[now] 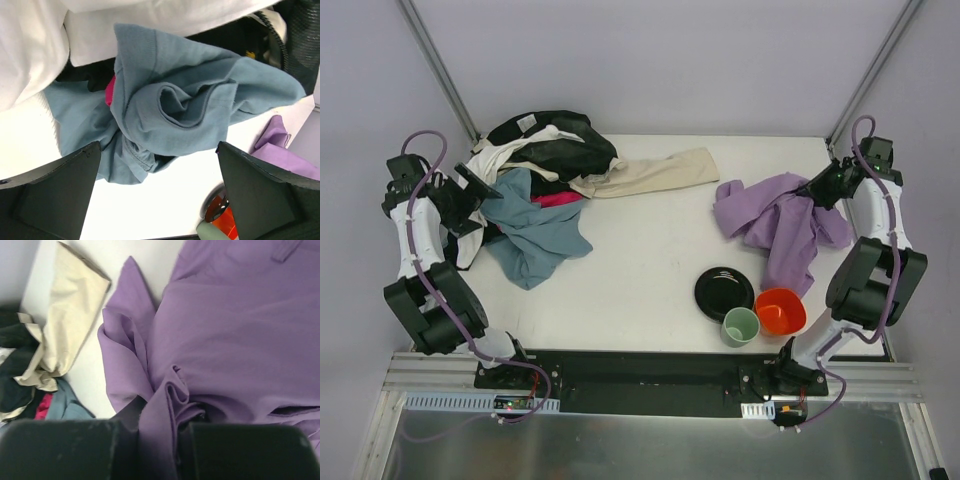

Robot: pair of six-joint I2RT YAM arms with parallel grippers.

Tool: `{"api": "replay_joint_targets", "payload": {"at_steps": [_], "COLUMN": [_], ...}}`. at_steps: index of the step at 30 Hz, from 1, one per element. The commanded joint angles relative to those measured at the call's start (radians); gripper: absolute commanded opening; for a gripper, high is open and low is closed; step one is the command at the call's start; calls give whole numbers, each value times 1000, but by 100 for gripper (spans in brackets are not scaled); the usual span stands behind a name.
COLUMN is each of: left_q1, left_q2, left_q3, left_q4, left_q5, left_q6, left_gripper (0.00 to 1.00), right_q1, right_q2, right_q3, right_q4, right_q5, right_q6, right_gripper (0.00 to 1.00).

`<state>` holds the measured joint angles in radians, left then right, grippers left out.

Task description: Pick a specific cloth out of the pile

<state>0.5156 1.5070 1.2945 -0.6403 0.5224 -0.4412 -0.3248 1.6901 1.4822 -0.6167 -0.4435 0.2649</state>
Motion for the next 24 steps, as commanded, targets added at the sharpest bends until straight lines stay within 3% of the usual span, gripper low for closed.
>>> {"api": "replay_joint_targets", "payload": {"at_steps": [1,8,14,16,17,19,24], "left_q1": [-19,-81,-192,-232,-245,-272,-318], "left_q2": [-76,-105,-114,-116,-114,-107,-91], "left_q3": [17,43,46,46,48,51,72], "left_q4": [-2,19,56,73,80,90,93], "left_q5": [8,33,39,42,47,67,88], "left_q6": [-8,-33,-45,-51,-56,-62,-45], "left_gripper": [99,99,99,99,99,99,99], "right_q1": [1,27,46,50,53,59,81], "right_q2": [69,253,295,270,261,237,177], "right_q3": [-20,10,52,73,87,116,196], "right_q4": [-6,-126,-187,-207,-227,-258,-337], "right_q5": [74,150,203,221,230,262,319], "right_q6": [-82,-147,-164,-162,-161,-147,-130], "right_gripper": [0,0,4,24,45,69,87]}}
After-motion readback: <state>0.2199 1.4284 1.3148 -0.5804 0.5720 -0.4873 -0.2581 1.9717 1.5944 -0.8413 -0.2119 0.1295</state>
